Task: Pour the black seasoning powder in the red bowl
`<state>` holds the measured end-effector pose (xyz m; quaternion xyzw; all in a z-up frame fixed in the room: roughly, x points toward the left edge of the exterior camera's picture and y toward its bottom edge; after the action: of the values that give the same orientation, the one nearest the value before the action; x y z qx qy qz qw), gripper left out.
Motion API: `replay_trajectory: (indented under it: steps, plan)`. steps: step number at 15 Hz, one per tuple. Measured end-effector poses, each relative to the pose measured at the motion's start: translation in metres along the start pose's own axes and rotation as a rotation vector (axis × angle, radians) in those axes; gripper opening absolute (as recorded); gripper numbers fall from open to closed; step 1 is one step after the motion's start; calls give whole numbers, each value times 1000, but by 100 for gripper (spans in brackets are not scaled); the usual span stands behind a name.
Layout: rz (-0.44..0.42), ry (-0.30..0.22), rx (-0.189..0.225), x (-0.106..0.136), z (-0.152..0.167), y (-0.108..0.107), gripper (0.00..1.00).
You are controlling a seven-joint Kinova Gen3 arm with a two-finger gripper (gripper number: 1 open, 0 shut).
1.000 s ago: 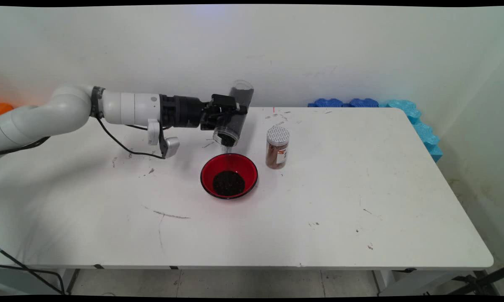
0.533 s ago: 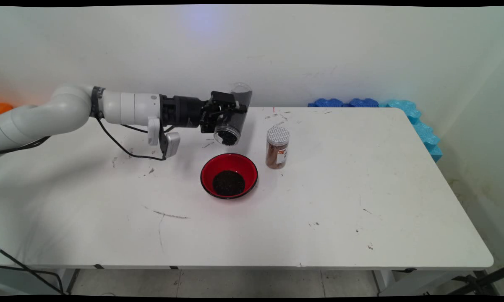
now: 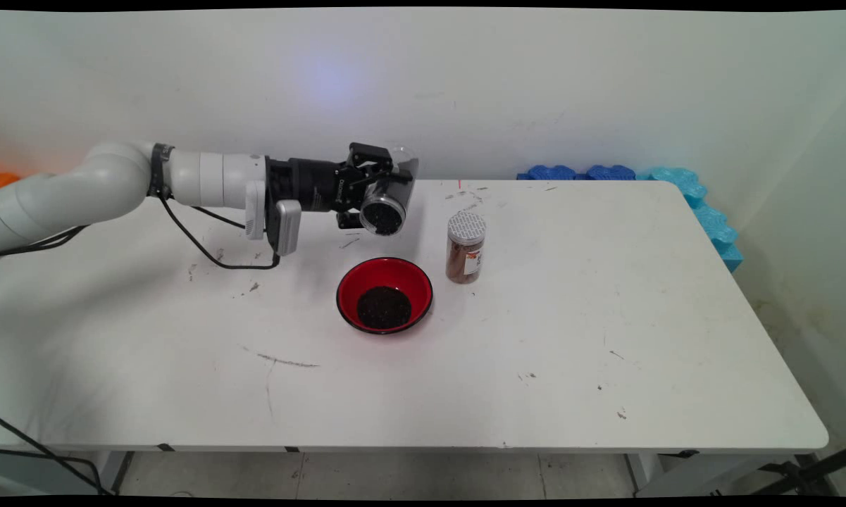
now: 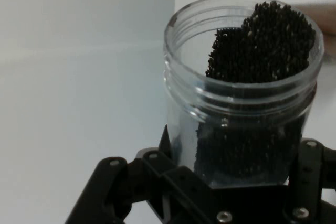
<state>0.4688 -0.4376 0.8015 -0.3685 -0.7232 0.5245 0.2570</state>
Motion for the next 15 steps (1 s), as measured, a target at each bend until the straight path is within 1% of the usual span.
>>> replay_trajectory:
  steps: [4, 6, 8, 11, 12, 15]
  plan:
    - [-184, 9, 9, -2, -4, -1, 0]
    - [-259, 12, 13, -3, -5, -1, 0]
    - [-363, 13, 17, -6, -7, -1, 0]
    - [-503, 12, 19, -9, -9, 0, 0]
    - [-531, 13, 19, -10, -10, 0, 0]
    - [-679, 19, 18, -12, -11, 1, 0]
